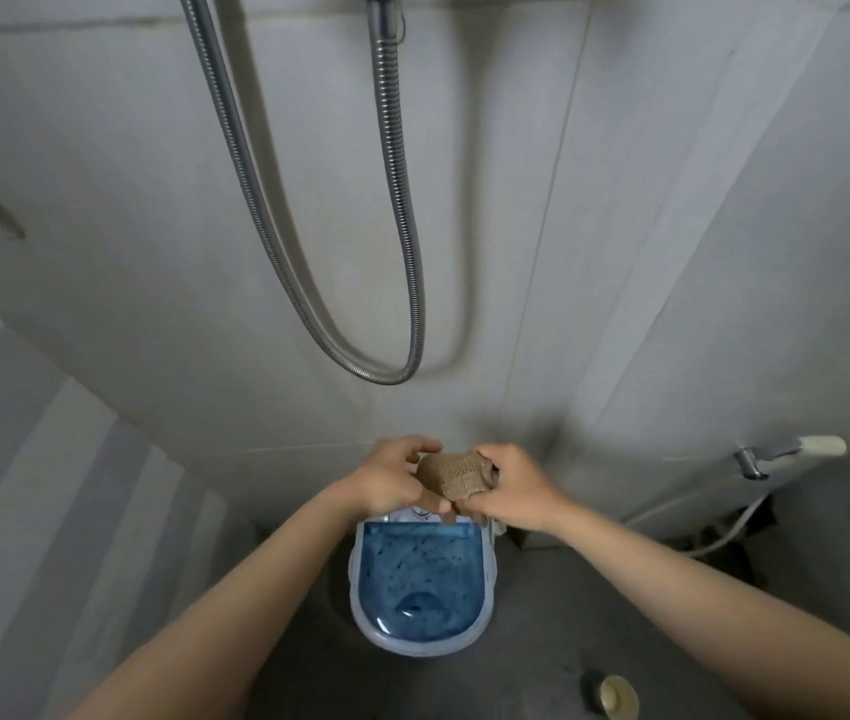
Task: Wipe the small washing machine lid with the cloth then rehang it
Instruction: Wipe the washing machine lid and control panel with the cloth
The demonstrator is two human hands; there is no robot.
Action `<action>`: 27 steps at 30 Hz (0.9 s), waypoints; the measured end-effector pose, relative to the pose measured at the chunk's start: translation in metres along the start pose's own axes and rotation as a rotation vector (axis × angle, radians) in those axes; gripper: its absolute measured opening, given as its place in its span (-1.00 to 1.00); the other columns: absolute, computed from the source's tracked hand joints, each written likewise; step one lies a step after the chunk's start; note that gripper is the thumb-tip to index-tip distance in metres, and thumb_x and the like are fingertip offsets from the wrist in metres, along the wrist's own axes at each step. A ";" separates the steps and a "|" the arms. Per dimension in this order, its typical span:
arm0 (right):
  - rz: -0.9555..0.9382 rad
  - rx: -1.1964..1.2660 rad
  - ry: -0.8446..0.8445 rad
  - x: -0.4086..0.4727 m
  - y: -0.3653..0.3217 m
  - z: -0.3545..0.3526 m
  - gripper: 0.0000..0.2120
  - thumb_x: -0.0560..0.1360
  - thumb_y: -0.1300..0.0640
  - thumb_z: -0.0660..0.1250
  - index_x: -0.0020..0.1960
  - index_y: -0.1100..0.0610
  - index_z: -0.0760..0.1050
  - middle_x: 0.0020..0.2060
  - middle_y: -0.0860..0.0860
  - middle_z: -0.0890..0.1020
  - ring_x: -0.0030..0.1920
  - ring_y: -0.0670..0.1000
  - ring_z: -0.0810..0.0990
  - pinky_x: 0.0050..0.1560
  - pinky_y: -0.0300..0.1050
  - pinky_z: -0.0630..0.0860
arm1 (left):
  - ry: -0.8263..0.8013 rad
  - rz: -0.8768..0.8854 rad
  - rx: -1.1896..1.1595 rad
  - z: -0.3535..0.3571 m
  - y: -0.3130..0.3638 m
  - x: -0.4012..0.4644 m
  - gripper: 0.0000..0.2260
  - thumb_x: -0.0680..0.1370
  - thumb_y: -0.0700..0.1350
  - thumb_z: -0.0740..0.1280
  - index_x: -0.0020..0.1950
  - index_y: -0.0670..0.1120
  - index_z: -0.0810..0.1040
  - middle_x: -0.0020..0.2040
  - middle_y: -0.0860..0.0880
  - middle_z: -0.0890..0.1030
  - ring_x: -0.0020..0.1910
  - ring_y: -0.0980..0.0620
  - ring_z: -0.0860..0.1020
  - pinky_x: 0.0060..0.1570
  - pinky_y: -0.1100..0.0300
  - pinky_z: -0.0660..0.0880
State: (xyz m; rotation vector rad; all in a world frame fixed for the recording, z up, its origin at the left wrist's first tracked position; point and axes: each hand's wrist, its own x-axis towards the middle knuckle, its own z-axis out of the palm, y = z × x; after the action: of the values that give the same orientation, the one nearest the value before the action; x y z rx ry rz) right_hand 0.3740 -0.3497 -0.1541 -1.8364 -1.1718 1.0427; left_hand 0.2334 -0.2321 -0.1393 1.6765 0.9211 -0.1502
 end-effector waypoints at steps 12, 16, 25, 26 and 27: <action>0.267 0.377 -0.245 0.072 0.122 0.043 -0.52 0.35 -0.09 0.45 0.13 0.19 0.48 -0.14 0.00 0.67 -0.24 -0.22 0.66 -0.26 -0.34 0.58 | 0.065 0.094 -0.076 0.021 -0.122 0.113 -0.76 0.39 -0.30 0.47 -0.01 -0.19 0.50 -0.12 -0.06 0.59 -0.11 0.02 0.59 -0.11 0.20 0.60; 0.404 0.586 -0.114 0.100 0.185 0.078 -0.49 0.36 -0.22 0.37 0.18 0.06 0.48 0.12 0.11 0.64 0.11 0.11 0.64 0.07 0.11 0.60 | 0.082 0.085 -0.195 0.040 -0.167 0.160 -0.76 0.41 -0.31 0.45 0.01 -0.19 0.49 -0.07 -0.10 0.59 -0.17 0.00 0.63 -0.20 0.16 0.63; 0.464 0.917 0.137 0.152 0.263 0.123 -0.89 0.47 0.08 0.36 -0.07 0.10 0.51 -0.20 0.04 0.61 -0.20 0.00 0.57 -0.28 -0.18 0.48 | 0.175 0.244 -0.131 0.073 -0.237 0.230 -0.86 0.48 -0.23 0.39 0.00 -0.12 0.50 -0.06 -0.14 0.58 -0.25 0.00 0.63 -0.31 0.17 0.61; 0.445 0.943 0.164 0.153 0.267 0.131 -0.88 0.46 0.05 0.37 -0.11 0.09 0.51 -0.24 0.03 0.61 -0.23 -0.01 0.55 -0.27 -0.18 0.41 | 0.213 0.276 -0.127 0.079 -0.244 0.232 -0.87 0.48 -0.22 0.39 0.00 -0.13 0.50 -0.07 -0.15 0.59 -0.23 -0.03 0.62 -0.27 0.13 0.62; 0.428 0.963 0.183 0.156 0.268 0.135 -0.86 0.44 0.02 0.38 -0.15 0.08 0.51 -0.28 0.02 0.61 -0.26 -0.01 0.54 -0.26 -0.18 0.36 | 0.254 0.307 -0.121 0.083 -0.246 0.235 -0.86 0.48 -0.20 0.40 0.00 -0.15 0.50 -0.08 -0.17 0.59 -0.20 -0.06 0.62 -0.21 0.09 0.62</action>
State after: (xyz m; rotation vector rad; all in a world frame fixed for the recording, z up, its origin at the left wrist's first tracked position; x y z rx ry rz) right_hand 0.3897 -0.2756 -0.4834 -1.3414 -0.0673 1.3183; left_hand 0.2668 -0.1815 -0.4843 1.7252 0.8272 0.3264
